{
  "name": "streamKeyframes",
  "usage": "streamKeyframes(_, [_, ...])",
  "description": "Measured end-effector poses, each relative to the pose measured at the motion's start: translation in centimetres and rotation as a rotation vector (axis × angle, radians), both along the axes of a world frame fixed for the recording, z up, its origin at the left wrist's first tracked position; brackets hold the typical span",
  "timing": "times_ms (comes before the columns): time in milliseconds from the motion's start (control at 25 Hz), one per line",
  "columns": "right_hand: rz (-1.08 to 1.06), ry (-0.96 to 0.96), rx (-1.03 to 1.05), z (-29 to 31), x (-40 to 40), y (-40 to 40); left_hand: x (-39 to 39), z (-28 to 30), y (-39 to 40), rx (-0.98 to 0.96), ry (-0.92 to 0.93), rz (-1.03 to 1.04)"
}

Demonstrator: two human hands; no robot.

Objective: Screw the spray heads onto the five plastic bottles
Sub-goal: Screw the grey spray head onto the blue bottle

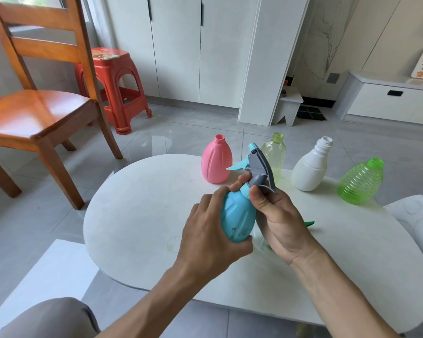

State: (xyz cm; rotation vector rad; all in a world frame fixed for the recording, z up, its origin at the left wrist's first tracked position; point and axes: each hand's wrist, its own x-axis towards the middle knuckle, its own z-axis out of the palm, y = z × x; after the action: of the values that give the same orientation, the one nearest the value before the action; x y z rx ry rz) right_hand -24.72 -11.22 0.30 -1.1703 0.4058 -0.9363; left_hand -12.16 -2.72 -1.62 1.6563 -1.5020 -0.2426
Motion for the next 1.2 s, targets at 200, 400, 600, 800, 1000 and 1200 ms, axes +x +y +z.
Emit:
streamKeyframes(200, [-0.157, 0.013, 0.054, -0.4, 0.7, 0.9, -0.3, -0.2, -0.1, 0.009, 0.059, -0.007])
streamKeyframes(400, [-0.312, 0.100, 0.002, -0.3, 1.2, 1.4, 0.0, -0.4, -0.6, 0.036, 0.191, -0.088])
streamKeyframes(600, [-0.398, 0.136, 0.037, 0.3, 1.3, 1.7, 0.4, -0.8, -1.2, 0.078, 0.317, -0.188])
streamKeyframes(800, [-0.430, 0.129, 0.029, 0.3, 1.3, 1.8, 0.0, -1.0, -1.3, 0.033, 0.210, -0.133])
streamKeyframes(1000, [-0.432, 0.199, 0.011, 0.0, 3.4, 1.8, 0.3, -1.5, -1.0, 0.042, 0.080, 0.085])
streamKeyframes(1200, [-0.323, 0.424, -0.144, 0.4, 3.7, 1.5, 6.8, 1.2, -2.6, -0.057, 0.306, 0.242])
